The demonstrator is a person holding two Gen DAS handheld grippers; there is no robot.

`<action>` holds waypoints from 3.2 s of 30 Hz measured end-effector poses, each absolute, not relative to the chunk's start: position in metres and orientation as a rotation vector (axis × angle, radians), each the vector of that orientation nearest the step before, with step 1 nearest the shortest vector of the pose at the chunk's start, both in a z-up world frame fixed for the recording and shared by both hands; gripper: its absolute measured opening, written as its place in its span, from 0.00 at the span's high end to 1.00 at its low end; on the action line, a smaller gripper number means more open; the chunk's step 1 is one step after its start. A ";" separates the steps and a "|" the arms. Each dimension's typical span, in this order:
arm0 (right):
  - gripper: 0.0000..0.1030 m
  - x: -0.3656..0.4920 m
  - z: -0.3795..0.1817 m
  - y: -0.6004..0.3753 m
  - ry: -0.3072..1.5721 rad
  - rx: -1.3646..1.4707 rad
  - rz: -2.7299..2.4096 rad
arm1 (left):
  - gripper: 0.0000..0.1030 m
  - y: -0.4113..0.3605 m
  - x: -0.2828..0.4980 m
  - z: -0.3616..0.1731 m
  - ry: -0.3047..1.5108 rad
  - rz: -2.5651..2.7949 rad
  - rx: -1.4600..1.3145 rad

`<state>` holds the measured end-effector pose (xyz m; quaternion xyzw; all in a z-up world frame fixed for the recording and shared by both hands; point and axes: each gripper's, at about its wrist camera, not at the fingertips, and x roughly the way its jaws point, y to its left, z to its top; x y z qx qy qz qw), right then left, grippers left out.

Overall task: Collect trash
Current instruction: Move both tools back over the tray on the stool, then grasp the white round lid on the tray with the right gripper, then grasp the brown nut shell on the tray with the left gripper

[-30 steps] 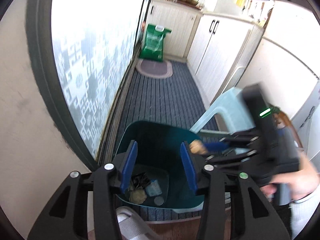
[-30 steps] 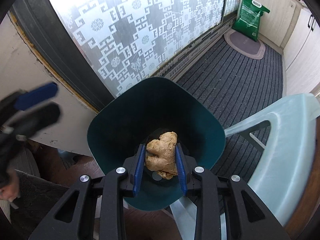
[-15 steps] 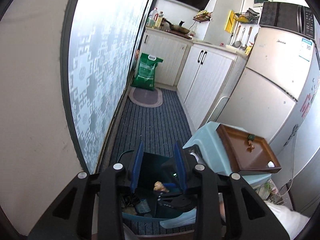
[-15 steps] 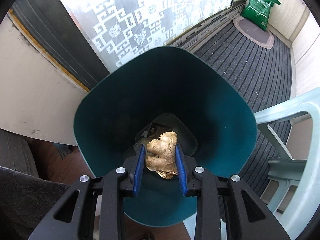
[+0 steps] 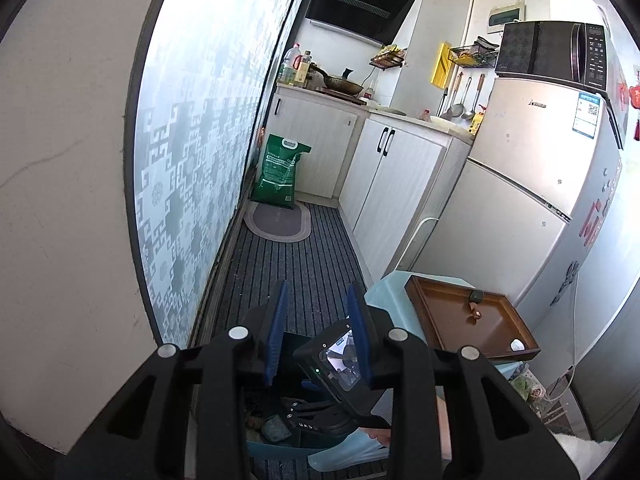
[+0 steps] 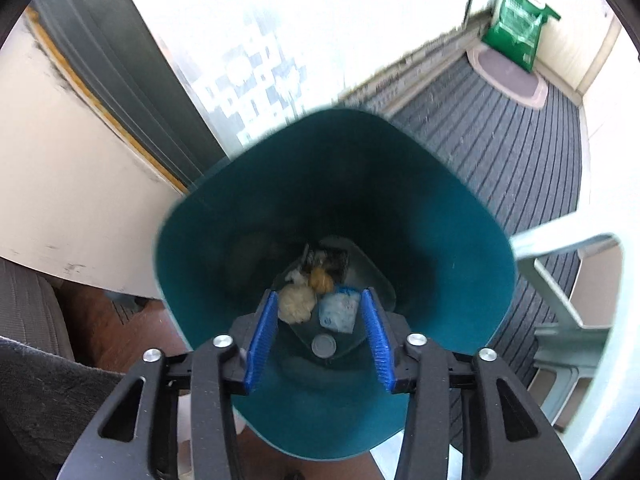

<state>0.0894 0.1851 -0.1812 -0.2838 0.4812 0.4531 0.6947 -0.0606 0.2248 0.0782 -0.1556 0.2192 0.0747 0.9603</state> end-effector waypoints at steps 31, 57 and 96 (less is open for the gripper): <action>0.69 0.145 -0.003 -0.045 0.769 -0.357 0.778 | 0.38 0.117 0.014 0.104 0.430 0.002 -0.238; 0.45 0.178 -0.050 -0.170 1.063 -0.116 0.473 | 0.31 0.041 0.093 0.062 0.599 -0.097 -0.166; 0.71 0.174 -0.045 -0.195 0.977 -0.018 0.540 | 0.29 -0.031 0.174 -0.014 0.824 -0.097 0.013</action>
